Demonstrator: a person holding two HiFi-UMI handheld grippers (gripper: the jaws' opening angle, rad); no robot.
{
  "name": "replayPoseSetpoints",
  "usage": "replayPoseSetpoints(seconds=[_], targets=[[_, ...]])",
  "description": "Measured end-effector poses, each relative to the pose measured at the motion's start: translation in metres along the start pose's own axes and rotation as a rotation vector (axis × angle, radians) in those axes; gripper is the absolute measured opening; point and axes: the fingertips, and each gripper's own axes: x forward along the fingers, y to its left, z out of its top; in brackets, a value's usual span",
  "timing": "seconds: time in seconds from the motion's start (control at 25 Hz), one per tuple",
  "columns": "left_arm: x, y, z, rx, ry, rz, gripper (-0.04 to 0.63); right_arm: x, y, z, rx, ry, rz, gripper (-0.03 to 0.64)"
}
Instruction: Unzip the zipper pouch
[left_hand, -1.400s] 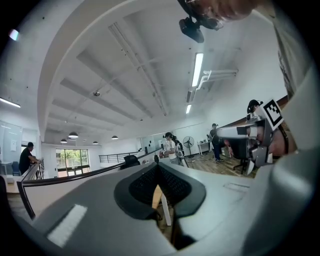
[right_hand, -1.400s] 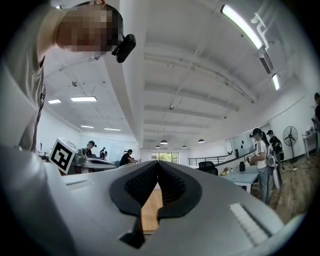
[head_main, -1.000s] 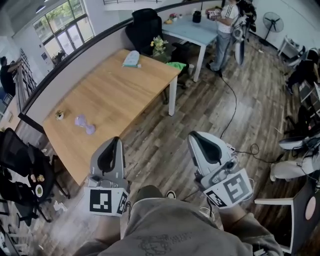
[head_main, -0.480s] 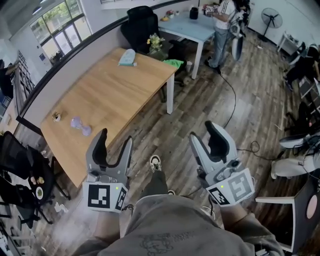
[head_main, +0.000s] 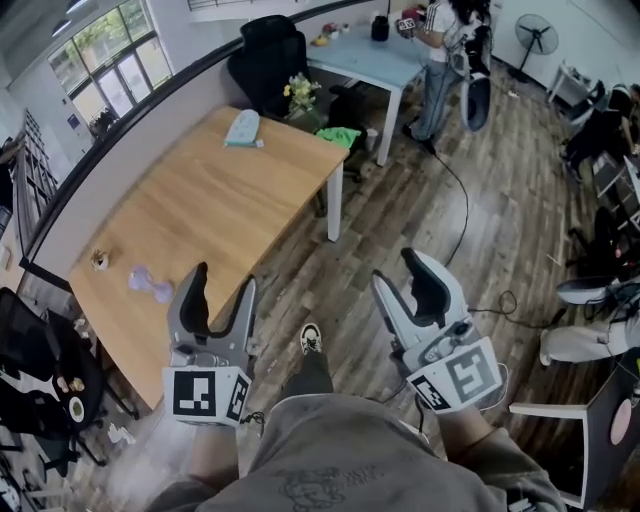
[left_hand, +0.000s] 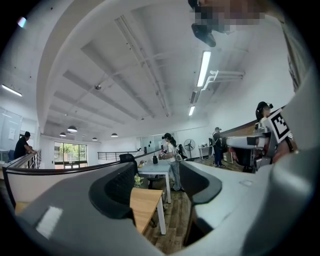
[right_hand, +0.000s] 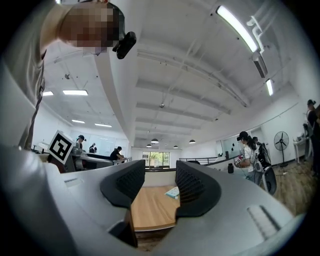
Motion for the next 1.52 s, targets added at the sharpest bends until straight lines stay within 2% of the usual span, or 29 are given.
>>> replayPoseSetpoints(seconds=[0.32,0.52,0.92,1.28,1.52], targets=[[0.088,0.062,-0.009,-0.030,0.027,-0.012,0.281,0.107,-0.024,-0.013,-0.047,0.066,0.041,0.176],[0.145,0.111,-0.013,-0.060,0.013,0.007,0.281,0.180,-0.037,-0.022,-0.096,0.093,0.073,0.176],[0.213,0.198,-0.029,-0.079,0.017,0.046,0.281,0.306,-0.045,-0.043,-0.134,0.128,0.160,0.176],[0.235,0.232,-0.046,-0.084,0.045,0.108,0.281,0.365,-0.047,-0.067,-0.137,0.160,0.255,0.176],[0.262,0.237,-0.053,-0.037,0.054,0.121,0.281,0.403,-0.061,-0.077,-0.133,0.146,0.324,0.176]])
